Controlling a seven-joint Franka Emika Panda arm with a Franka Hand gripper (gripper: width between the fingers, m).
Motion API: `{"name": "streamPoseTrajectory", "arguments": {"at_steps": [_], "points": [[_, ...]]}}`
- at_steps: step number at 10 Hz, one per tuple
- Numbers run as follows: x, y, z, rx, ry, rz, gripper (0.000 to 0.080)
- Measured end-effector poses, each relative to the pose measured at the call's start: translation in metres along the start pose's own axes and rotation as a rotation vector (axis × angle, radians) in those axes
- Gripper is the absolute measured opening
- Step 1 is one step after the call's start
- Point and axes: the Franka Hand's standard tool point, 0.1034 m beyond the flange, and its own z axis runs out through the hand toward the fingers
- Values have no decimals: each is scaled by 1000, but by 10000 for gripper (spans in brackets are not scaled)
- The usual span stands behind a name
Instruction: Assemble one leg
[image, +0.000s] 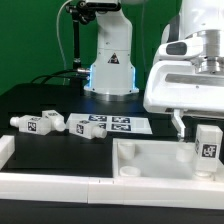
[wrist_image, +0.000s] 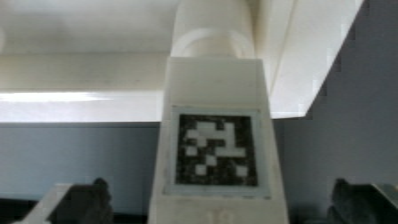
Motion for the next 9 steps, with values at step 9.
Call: {"name": "streamPoseTrajectory", "arguments": {"at_steps": [9], "points": [[10, 2, -6, 21, -540, 127, 649]]}}
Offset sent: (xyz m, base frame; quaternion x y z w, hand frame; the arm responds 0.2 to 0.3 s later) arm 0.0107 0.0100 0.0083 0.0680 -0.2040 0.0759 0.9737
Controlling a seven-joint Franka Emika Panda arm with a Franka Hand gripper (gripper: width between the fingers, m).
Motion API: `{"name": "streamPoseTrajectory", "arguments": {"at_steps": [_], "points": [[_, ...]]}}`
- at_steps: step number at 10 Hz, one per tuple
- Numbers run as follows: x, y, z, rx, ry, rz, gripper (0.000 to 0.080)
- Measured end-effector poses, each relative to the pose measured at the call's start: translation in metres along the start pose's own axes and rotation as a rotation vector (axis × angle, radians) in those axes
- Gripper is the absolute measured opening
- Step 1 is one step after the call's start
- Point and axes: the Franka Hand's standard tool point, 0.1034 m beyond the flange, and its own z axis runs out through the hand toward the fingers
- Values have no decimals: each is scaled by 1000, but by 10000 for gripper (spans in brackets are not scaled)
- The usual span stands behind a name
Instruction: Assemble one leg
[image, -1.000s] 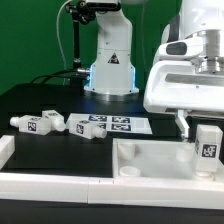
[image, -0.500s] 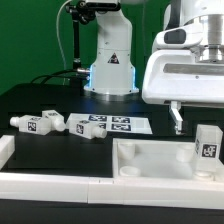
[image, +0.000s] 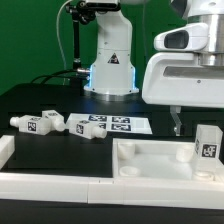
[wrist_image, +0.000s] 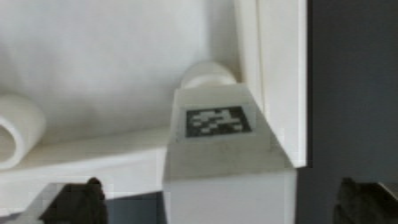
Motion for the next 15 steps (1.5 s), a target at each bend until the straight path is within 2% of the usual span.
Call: {"name": "streamPoseTrajectory", "arguments": {"at_steps": [2, 4, 5, 6, 8, 11, 13, 14, 15], "points": [[-4, -1, 4, -4, -6, 23, 649], [-2, 0, 4, -4, -2, 25, 383], [-2, 0, 4, -4, -2, 25, 383], [-2, 0, 4, -4, -2, 25, 285], [-2, 0, 5, -4, 6, 117, 285], [-4, -1, 5, -13, 24, 578, 285], [-3, 1, 6, 2, 17, 922, 285], [-3, 3, 6, 17, 6, 1088, 285], [-3, 4, 6, 23, 1, 1178, 285]]}}
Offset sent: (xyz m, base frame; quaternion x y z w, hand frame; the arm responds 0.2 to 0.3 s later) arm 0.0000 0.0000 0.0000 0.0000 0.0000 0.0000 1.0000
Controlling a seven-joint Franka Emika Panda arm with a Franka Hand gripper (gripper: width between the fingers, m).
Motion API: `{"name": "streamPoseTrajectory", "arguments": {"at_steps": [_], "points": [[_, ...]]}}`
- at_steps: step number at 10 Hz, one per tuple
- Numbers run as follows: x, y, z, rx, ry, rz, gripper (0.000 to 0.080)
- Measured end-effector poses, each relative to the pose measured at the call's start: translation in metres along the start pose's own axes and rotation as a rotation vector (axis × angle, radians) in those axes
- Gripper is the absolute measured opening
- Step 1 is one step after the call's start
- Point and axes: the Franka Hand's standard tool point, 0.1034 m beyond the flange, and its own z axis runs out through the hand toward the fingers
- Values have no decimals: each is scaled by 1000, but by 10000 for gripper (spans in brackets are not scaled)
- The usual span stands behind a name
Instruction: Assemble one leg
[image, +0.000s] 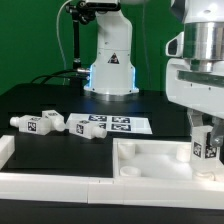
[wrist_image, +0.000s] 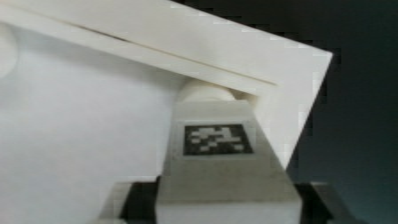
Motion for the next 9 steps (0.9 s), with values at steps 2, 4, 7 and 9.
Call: {"name": "streamPoseTrajectory", "arguments": {"at_steps": [2, 4, 7, 9], "points": [[0, 0, 0, 0, 1, 17, 286], [-9, 0, 0, -6, 17, -164, 511], [-14, -2, 1, -12, 41, -625, 643], [-12, -2, 1, -15, 43, -711, 648]]}}
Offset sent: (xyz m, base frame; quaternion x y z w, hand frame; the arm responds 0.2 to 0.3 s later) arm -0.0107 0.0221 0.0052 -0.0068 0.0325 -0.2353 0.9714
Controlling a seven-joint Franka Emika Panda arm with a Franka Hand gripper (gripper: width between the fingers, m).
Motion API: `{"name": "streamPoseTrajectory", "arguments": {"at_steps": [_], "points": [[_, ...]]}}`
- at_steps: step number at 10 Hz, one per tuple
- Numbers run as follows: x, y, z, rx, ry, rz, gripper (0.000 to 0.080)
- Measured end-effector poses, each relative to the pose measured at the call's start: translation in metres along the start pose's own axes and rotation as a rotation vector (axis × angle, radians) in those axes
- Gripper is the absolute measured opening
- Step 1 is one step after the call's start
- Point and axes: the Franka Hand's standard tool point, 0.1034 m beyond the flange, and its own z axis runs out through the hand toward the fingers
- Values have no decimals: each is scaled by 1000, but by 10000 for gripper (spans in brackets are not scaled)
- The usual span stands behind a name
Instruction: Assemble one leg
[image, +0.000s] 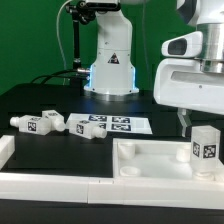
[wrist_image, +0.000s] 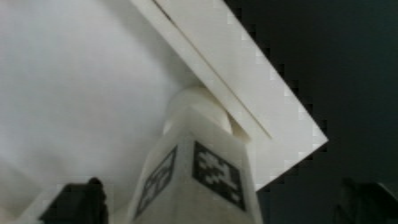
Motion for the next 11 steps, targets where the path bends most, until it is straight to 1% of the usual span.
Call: {"name": "streamPoseTrajectory", "arguments": {"at_steps": [2, 3, 4, 5, 6, 7, 8, 9, 11], "points": [[2, 1, 0, -11, 7, -179, 649], [4, 1, 0, -24, 16, -335, 649], [5, 1, 0, -28, 16, -449, 649], [5, 1, 0, -27, 16, -435, 649], [5, 1, 0, -27, 17, -417, 527], [5, 2, 0, -28, 17, -416, 527], [5, 2, 0, -26, 16, -387, 387], [5, 2, 0, -24, 16, -287, 282], [5, 2, 1, -22, 17, -161, 284]]}}
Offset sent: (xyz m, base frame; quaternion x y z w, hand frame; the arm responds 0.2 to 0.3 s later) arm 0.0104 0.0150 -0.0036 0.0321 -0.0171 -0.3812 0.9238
